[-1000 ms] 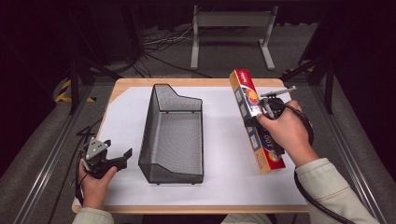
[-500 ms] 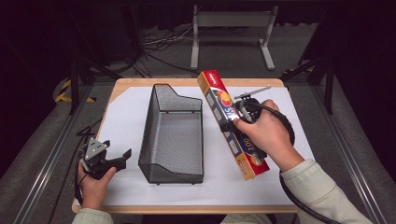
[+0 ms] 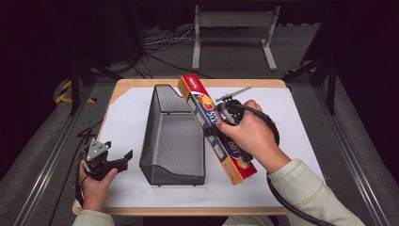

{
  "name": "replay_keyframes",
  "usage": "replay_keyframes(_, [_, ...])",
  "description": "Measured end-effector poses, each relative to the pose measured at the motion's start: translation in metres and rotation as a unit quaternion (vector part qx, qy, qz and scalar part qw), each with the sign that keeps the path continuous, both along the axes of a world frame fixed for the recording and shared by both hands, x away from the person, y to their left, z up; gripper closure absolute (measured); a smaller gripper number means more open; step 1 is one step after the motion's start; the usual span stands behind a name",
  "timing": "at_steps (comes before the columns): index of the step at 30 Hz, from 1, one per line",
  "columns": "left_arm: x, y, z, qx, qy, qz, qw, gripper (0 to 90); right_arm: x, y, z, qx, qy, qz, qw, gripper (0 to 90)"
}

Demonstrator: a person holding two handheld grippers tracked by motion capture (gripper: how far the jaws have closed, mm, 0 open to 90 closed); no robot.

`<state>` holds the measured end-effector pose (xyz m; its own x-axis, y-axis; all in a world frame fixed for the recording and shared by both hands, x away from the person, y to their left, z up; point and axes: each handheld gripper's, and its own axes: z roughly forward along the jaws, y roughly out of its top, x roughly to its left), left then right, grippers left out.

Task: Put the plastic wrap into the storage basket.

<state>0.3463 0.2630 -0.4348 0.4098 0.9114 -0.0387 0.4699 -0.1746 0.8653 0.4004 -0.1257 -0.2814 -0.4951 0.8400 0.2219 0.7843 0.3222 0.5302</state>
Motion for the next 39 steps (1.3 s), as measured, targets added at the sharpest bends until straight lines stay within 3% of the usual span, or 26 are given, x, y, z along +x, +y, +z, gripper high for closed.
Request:
replay_keyframes(4, [0.000, 0.000, 0.000, 0.002, -0.001, 0.000, 1.0000, 10.9, 0.002, 0.015, -0.003, -0.009, 0.007, 0.006, 0.9999, 40.9])
replay_keyframes(14, [0.000, 0.001, 0.000, 0.002, -0.002, 0.000, 1.0000, 10.9, 0.004, 0.041, -0.012, -0.028, 0.000, 0.032, 0.9991, 40.9])
replay_keyframes(20, [0.000, 0.000, 0.000, 0.003, -0.001, 0.000, 1.0000, 10.9, 0.006, 0.050, -0.017, -0.043, -0.004, 0.027, 0.9987, 40.8])
replay_keyframes(31, [0.000, 0.000, 0.000, 0.005, 0.001, -0.003, 1.0000, 11.0, 0.009, 0.066, -0.030, -0.060, 0.009, 0.013, 0.9981, 40.7])
replay_keyframes(39, [0.001, 0.000, 0.000, 0.008, 0.002, -0.005, 1.0000, 11.2, 0.013, 0.080, -0.039, -0.085, 0.021, 0.002, 0.9961, 40.6])
